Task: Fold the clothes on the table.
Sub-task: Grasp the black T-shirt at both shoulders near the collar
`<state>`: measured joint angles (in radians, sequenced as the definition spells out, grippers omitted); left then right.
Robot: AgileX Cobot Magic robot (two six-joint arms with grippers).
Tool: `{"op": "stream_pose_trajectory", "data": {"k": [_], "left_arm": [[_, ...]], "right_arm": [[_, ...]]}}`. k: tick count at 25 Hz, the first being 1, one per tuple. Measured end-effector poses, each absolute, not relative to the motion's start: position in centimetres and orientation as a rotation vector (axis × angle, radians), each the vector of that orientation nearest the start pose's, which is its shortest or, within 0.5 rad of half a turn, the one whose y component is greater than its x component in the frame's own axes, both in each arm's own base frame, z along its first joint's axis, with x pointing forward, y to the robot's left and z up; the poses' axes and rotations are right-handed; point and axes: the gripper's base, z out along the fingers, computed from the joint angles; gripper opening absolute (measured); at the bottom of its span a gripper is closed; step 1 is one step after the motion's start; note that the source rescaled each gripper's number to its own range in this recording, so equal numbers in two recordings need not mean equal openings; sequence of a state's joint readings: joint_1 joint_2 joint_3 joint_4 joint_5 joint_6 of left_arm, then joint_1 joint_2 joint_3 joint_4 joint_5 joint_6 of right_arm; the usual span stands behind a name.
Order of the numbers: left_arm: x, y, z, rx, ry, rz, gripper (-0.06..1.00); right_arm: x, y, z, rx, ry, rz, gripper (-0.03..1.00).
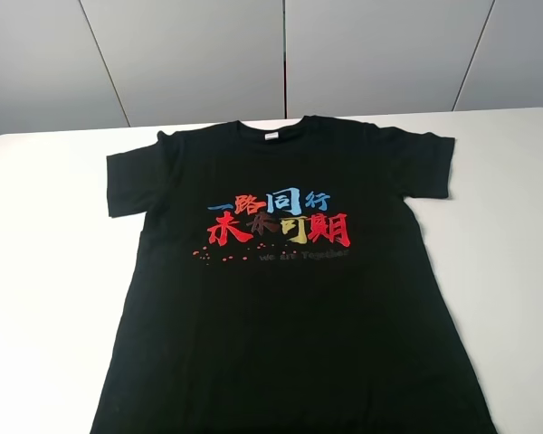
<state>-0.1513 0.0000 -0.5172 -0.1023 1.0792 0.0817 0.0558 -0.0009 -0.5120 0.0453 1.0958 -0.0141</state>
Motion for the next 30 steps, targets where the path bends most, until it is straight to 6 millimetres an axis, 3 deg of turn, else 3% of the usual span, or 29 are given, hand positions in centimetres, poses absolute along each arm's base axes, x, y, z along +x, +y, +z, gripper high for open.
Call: {"op": "stream_pose_trajectory", "data": {"k": [6, 13, 16, 21, 26, 30], "left_arm": [[-0.1, -0.8, 30.2, 0.263, 2.026, -0.151, 1.0], [3.2, -1.3, 34.3, 0.372, 2.025, -0.088, 1.0], [5.8, -1.9, 35.1, 0.455, 2.092, -0.083, 1.0], [12.0, -3.4, 35.4, 0.617, 2.244, -0.126, 1.0], [18.4, -5.4, 34.4, 0.871, 2.298, -0.172, 1.0], [22.5, -8.4, 33.0, 1.073, 2.235, -0.163, 1.0]], "right_arm": [[-0.9, 0.5, 29.0, -0.142, 2.057, 0.075, 1.0], [2.8, 0.7, 31.7, -0.151, 2.207, 0.076, 1.0], [5.5, 0.9, 32.7, -0.154, 2.291, 0.084, 1.0], [11.3, 1.3, 33.1, -0.215, 2.428, 0.078, 1.0], [17.2, 1.9, 31.6, -0.414, 2.584, 0.076, 1.0], [21.2, 2.6, 29.8, -0.524, 2.674, 0.151, 1.0]]}}
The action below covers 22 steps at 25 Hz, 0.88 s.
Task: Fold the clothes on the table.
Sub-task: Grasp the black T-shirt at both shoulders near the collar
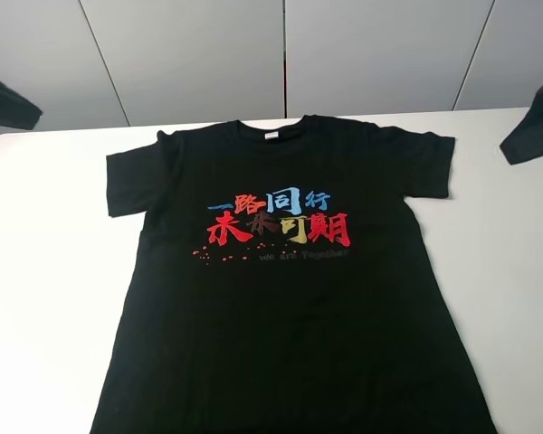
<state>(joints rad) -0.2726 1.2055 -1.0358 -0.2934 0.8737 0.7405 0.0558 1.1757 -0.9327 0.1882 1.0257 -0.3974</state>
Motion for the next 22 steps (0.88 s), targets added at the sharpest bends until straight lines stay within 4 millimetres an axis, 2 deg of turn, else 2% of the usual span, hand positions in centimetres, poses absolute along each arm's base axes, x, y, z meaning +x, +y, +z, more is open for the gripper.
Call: {"op": "stream_pose_trajectory", "data": {"k": [4, 6, 12, 17, 22], "left_arm": [[25.9, -12.0, 30.5, 1.23, 2.258, -0.198, 1.0], [27.5, -13.7, 28.6, 1.308, 2.292, -0.199, 1.0], [30.9, -17.4, 22.4, 1.504, 2.396, -0.19, 1.0], [31.4, -19.1, 17.7, 1.677, 2.461, -0.145, 1.0], [31.4, -19.6, 14.8, 1.793, 2.495, -0.097, 1.0]], "right_arm": [[24.0, 3.4, 28.1, -0.58, 2.728, 0.263, 1.0], [24.9, 3.8, 27.2, -0.619, 2.742, 0.309, 1.0], [26.6, 4.2, 24.5, -0.637, 2.826, 0.392, 1.0], [27.2, 5.0, 23.3, -0.681, 2.842, 0.395, 1.0], [27.4, 7.2, 22.1, -0.799, 2.842, 0.403, 1.0]]}}
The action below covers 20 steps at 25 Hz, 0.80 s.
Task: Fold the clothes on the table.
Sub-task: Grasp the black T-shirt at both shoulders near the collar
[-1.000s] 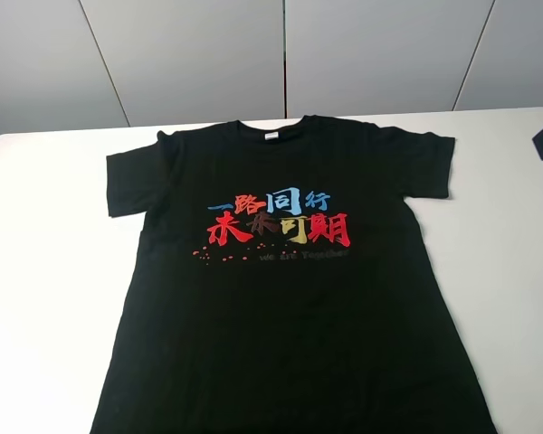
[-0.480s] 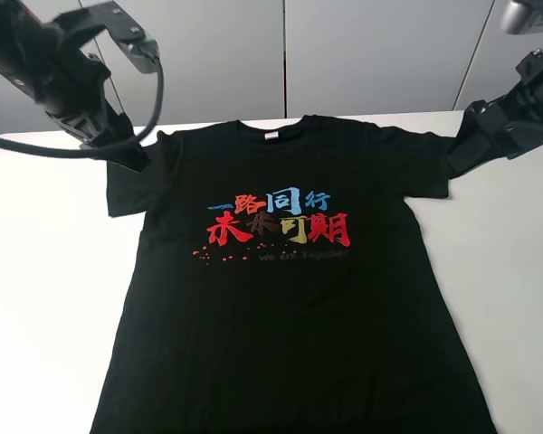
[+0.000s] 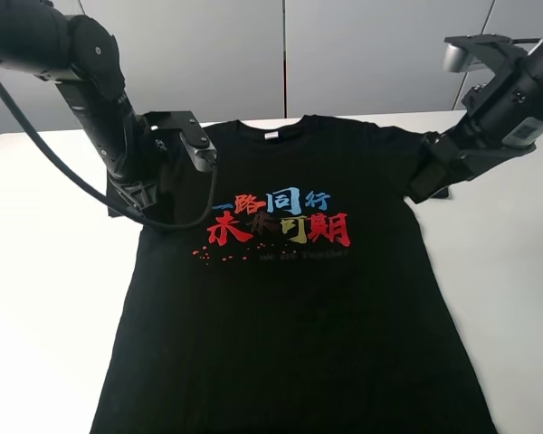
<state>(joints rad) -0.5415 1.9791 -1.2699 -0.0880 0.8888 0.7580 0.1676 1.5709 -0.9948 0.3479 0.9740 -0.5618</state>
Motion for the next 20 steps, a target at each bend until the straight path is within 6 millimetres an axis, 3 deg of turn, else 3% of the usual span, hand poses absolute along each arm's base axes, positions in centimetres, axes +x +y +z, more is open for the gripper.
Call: {"op": "stream_pose_trajectory", "data": {"k": [7, 20], "left_arm": [[31.7, -19.4, 12.6, 1.851, 2.517, -0.054, 1.0], [32.4, -19.3, 9.7, 1.887, 2.509, 0.027, 1.0]], "right_arm": [[27.9, 7.8, 20.3, -0.835, 2.883, 0.397, 1.0], [28.2, 7.8, 20.3, -0.825, 2.859, 0.378, 1.0]]}}
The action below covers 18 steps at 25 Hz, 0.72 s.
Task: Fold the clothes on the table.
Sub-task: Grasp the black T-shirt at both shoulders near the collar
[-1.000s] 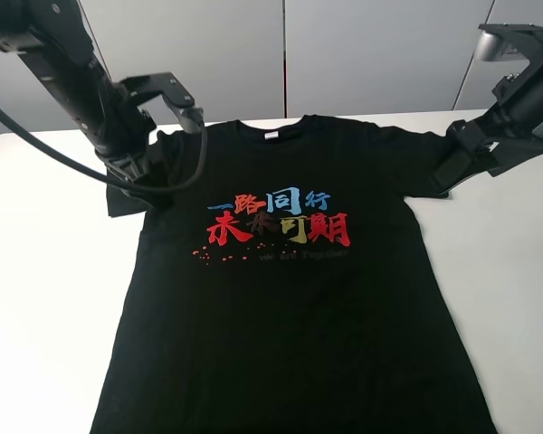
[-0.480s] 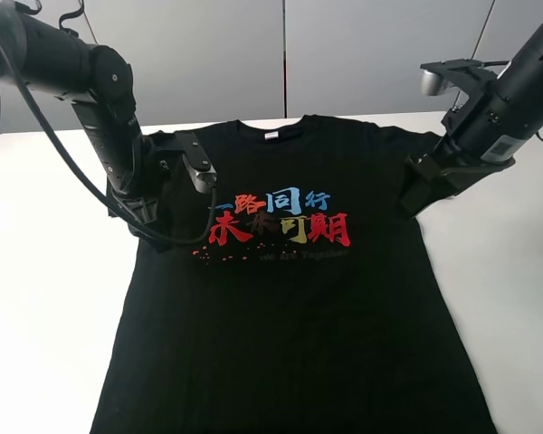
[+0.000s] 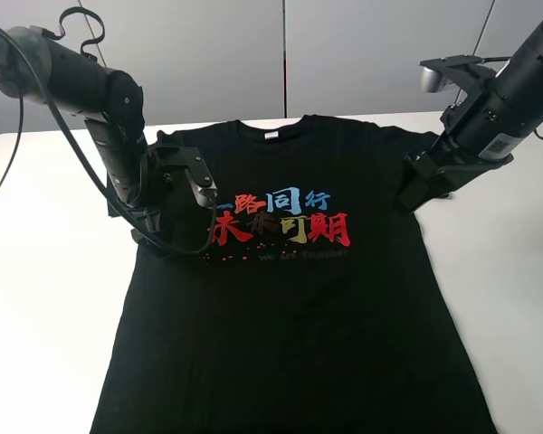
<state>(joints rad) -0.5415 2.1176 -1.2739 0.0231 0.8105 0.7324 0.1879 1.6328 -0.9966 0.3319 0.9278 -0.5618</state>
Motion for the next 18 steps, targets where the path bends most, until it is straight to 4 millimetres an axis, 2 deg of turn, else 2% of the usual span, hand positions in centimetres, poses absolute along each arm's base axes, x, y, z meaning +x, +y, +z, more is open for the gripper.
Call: {"op": "stream_pose_trajectory", "data": {"k": [14, 16, 17, 18], "left_arm": [[32.55, -18.97, 9.21, 1.828, 2.496, 0.095, 1.0], [32.38, -18.92, 9.09, 1.834, 2.494, 0.097, 0.93], [32.31, -18.92, 9.04, 1.831, 2.499, 0.094, 0.86], [32.08, -19.02, 8.99, 1.84, 2.507, 0.089, 0.75]], "right_arm": [[28.33, 7.79, 20.32, -0.821, 2.851, 0.373, 1.0], [28.35, 7.78, 20.32, -0.82, 2.849, 0.372, 1.0], [28.37, 7.78, 20.33, -0.819, 2.848, 0.371, 1.0], [28.41, 7.78, 20.33, -0.817, 2.844, 0.368, 1.0]]}}
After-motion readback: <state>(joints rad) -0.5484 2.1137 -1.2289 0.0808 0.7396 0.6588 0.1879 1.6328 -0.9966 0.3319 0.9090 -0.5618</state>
